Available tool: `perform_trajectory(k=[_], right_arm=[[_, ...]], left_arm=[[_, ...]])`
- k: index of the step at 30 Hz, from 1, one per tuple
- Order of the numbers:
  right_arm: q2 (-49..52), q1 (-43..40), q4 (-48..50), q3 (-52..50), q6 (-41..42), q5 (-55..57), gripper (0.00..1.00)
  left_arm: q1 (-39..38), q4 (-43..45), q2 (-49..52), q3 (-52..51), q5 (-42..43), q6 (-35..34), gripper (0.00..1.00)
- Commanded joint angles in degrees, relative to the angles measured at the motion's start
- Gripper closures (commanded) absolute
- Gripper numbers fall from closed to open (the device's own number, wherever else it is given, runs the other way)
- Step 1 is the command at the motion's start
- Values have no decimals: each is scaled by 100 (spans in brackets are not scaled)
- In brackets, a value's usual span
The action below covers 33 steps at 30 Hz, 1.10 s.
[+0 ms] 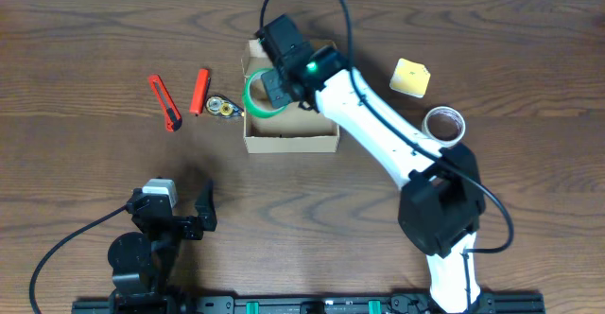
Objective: Pack container
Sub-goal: 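Carry the green tape roll with the right gripper into the box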
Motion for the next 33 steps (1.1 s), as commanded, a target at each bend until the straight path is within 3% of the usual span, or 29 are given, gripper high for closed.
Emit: perform_trajectory(k=[1, 17, 33], right_arm=[[177, 138, -31, 20, 516, 352, 99], [308, 105, -470, 22, 1290, 811, 99], [566, 33, -162, 20, 1687, 813, 99]], left_arm=[[35, -20, -37, -127, 20, 83, 4], [35, -20, -37, -125, 20, 83, 4], [35, -17, -37, -125, 20, 83, 5]])
